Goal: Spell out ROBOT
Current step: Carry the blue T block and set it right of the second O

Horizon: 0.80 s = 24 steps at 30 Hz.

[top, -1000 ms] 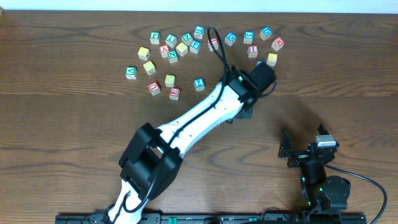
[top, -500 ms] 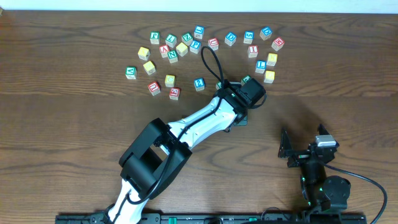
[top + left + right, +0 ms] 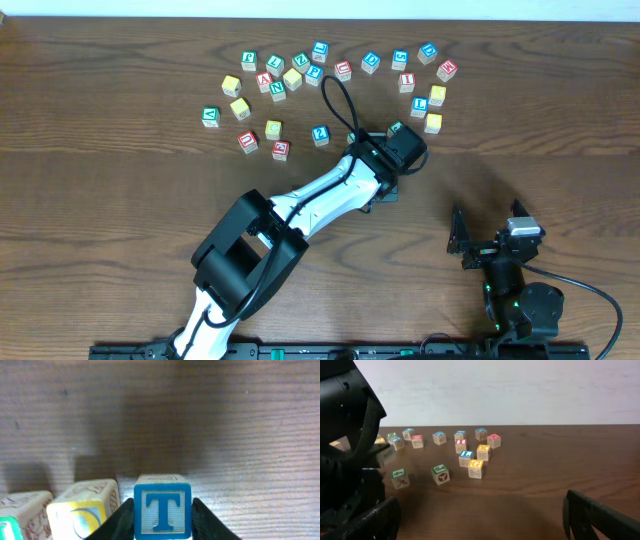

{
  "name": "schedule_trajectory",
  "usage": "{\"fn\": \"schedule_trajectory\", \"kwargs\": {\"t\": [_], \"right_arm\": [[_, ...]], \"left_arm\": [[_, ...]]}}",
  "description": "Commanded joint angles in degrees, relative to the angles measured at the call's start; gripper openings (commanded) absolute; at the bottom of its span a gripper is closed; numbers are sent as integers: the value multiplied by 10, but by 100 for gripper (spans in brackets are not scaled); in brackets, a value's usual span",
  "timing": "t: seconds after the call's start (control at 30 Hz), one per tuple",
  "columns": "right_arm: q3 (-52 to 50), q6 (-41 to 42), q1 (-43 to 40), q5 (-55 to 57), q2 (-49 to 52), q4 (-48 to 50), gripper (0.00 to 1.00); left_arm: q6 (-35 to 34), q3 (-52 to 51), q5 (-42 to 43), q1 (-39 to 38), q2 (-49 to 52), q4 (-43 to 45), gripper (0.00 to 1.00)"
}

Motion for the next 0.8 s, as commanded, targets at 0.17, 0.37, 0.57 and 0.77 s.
{"fn": "schedule_trajectory", "kwargs": {"t": [0.17,0.37,0.57,0.77], "right_arm": [[-2,-9,2,1,-3,-2,99],[-2,-9,2,1,-3,-2,99],[-2,-9,2,1,-3,-2,99],[-2,-9,2,1,-3,-2,99]], "left_arm": [[-5,-9,11,1,3,-6,45],[33,7,11,3,-36,-27,50],[118,7,11,10,-161,-57,51],[145,7,10,69,-271,-136,52]]}}
